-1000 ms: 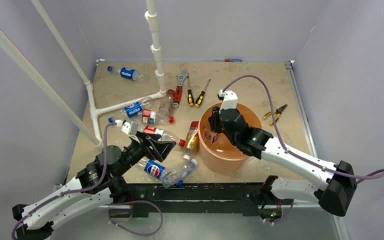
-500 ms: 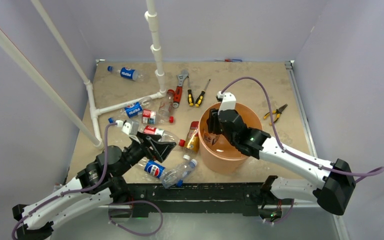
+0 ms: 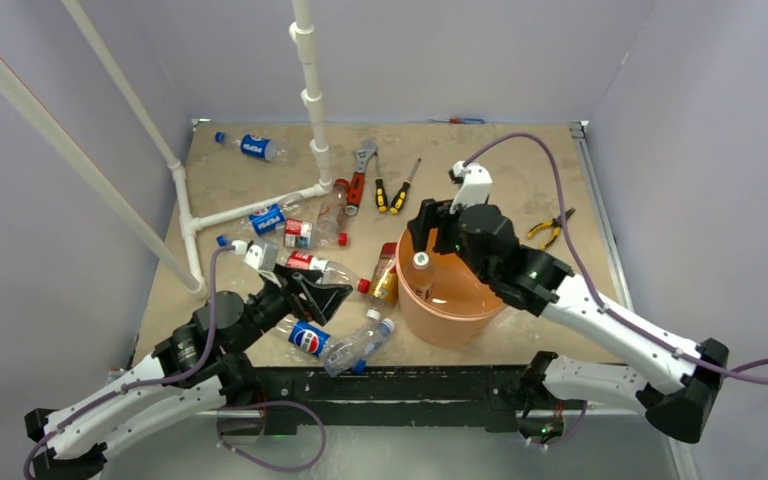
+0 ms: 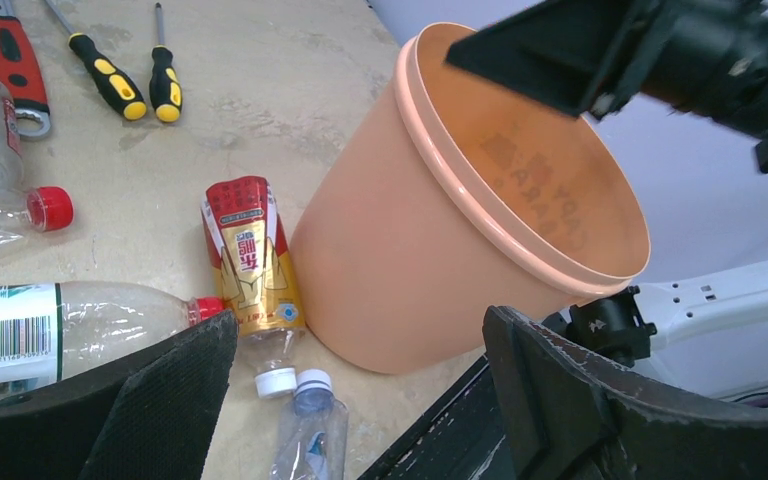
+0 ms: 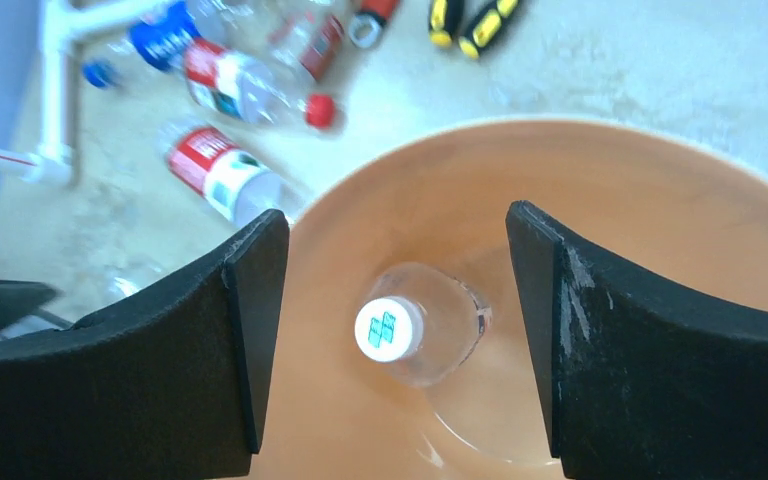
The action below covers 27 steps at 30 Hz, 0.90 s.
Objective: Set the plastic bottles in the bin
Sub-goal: Place the plastic bottle in the trash bin, then pick up the trash bin from the corner of the board.
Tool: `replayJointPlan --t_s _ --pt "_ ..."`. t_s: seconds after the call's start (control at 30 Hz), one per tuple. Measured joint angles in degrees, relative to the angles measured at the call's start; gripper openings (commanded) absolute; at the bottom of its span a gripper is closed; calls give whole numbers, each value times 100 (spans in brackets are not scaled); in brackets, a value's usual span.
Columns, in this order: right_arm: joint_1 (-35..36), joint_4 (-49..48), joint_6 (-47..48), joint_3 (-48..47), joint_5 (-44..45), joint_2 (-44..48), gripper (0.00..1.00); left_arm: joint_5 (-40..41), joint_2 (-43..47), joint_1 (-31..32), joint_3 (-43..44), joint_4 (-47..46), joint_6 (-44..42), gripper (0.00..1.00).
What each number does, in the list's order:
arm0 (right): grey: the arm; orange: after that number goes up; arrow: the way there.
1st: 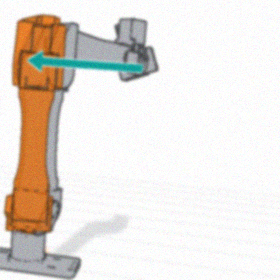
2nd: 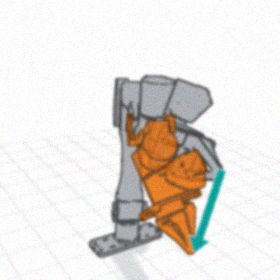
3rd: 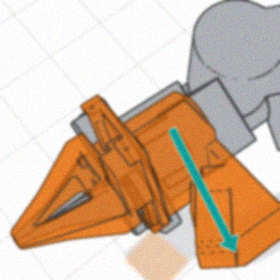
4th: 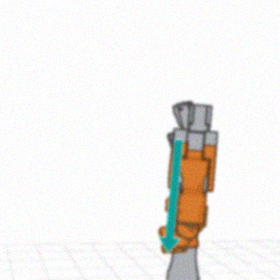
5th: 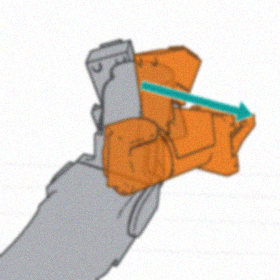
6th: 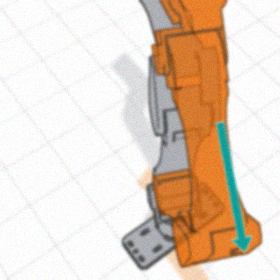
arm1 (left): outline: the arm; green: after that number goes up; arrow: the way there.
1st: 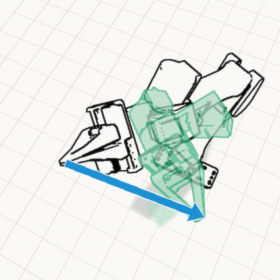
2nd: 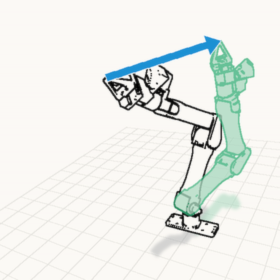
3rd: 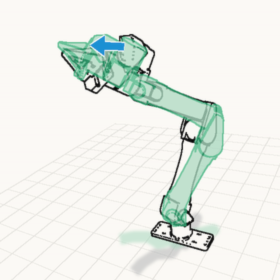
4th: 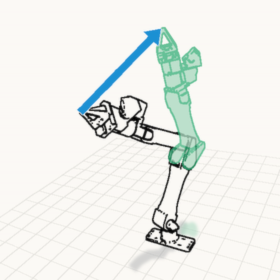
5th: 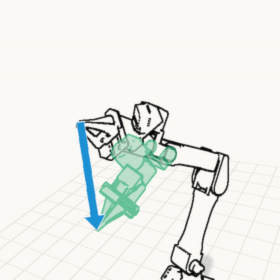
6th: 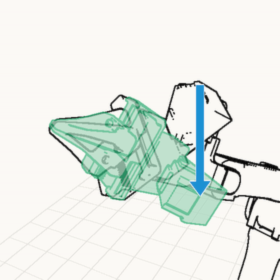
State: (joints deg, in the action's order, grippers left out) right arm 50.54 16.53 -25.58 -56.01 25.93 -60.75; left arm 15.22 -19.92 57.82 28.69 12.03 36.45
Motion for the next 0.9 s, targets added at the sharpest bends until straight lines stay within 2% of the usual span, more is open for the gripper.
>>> replayJointPlan --t_s 0.37,0.6,0.73,0.9 --pt "2 785 184 -1244 74 835 86 61 -26 0 2 92 0 92" --pt "0 1434 114 -973 1040 1447 88 57 -522 0 35 50 2 92" --pt "-35 1825 -140 -667 1646 1491 88 24 -763 0 35 -81 31 92" --pt "-173 2223 -396 -555 1829 1394 88 -20 -835 0 35 -238 66 92"
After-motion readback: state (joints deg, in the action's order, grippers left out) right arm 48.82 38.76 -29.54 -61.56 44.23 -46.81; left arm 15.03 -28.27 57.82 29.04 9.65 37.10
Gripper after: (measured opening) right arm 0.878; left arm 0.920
